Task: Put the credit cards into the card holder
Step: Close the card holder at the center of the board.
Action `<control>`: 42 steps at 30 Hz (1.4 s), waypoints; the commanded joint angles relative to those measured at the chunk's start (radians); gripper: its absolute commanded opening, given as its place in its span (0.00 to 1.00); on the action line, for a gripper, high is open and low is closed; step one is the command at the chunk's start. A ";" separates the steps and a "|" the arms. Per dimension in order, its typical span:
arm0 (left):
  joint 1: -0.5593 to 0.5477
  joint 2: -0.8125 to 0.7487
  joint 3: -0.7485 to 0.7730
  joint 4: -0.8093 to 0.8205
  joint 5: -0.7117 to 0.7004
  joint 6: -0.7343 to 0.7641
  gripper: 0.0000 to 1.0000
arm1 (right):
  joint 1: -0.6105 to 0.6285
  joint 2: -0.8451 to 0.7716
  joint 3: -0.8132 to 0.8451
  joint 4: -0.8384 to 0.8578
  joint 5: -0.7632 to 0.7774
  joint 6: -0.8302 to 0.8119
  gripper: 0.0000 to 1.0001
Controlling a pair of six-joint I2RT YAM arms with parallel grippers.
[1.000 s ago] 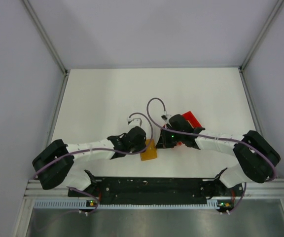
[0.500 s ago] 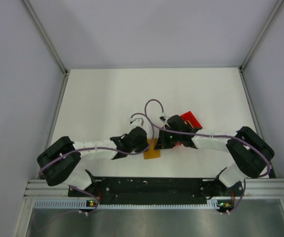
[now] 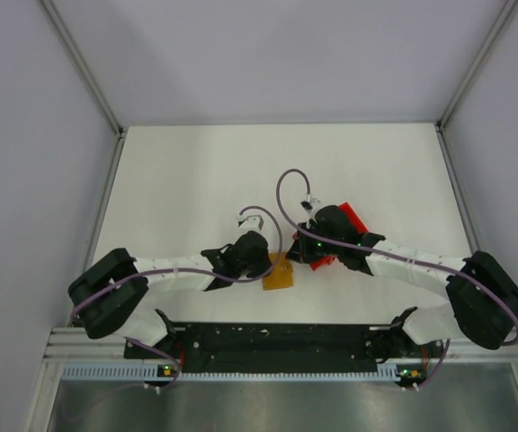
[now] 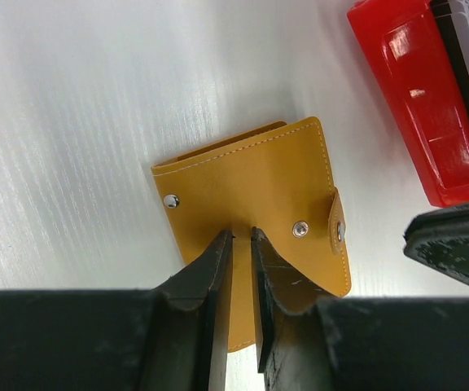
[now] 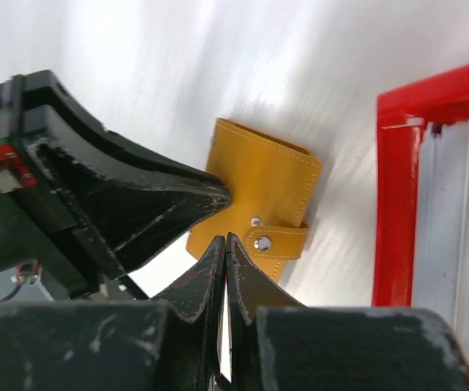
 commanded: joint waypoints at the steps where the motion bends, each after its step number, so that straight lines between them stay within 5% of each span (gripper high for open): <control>1: 0.000 0.027 -0.002 -0.021 0.034 0.021 0.22 | -0.002 0.032 -0.011 -0.070 0.070 -0.013 0.00; 10: -0.004 -0.024 -0.010 0.023 0.115 0.079 0.35 | -0.002 0.071 -0.053 -0.039 0.065 0.013 0.00; 25: -0.006 0.057 -0.036 0.037 0.143 0.091 0.18 | 0.000 0.116 -0.054 0.022 0.005 0.023 0.00; 42: -0.015 0.083 -0.015 0.020 0.140 0.108 0.20 | -0.002 0.150 -0.063 0.129 -0.114 0.019 0.01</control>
